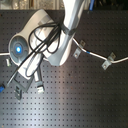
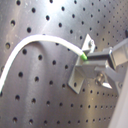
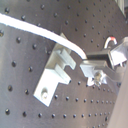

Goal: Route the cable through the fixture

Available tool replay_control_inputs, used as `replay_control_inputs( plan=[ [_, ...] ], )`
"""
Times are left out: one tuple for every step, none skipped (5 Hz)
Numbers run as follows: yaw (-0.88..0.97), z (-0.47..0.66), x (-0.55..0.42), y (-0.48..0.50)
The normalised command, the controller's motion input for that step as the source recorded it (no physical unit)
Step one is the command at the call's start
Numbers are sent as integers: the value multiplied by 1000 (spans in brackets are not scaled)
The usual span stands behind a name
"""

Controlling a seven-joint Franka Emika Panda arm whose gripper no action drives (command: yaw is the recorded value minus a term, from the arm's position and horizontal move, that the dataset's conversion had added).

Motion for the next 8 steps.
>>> replay_control_inputs(
  plan=[
    [371,147,-265,491],
    [83,-1,-50,120],
    [0,66,-18,-6],
    [120,356,-463,23],
    [151,269,-489,146],
    [100,3,-312,306],
    [0,-197,280,269],
    [91,-449,94,-87]
  ],
)
